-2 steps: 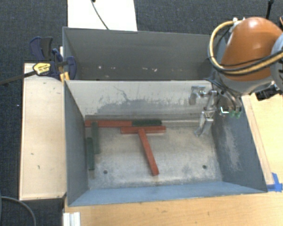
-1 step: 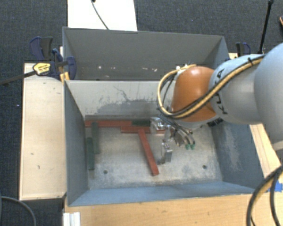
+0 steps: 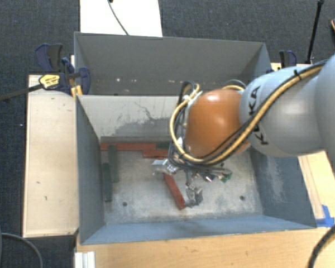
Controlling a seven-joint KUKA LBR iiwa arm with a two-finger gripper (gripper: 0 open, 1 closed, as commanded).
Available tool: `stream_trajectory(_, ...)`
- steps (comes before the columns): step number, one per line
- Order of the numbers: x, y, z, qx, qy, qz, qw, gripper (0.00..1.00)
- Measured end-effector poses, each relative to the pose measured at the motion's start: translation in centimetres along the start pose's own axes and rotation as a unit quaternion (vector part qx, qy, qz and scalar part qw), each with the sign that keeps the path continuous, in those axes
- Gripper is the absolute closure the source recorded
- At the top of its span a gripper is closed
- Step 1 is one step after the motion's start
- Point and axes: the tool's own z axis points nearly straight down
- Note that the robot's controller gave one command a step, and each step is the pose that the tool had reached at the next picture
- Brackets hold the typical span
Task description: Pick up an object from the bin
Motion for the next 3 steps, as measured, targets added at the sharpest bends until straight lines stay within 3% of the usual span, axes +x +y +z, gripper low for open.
stream_trajectory(1, -1.3, -3.0, -0.6, 0.002, -0.0019, -0.255, 0.9671, 0.0)
stream_trajectory(2, -2.2, -2.6, 3.2, -0.001, 0.0007, -0.359, 0.9332, 0.0)
stream_trajectory(3, -2.2, -2.6, 3.1, -0.001, 0.0008, -0.356, 0.9346, 0.0)
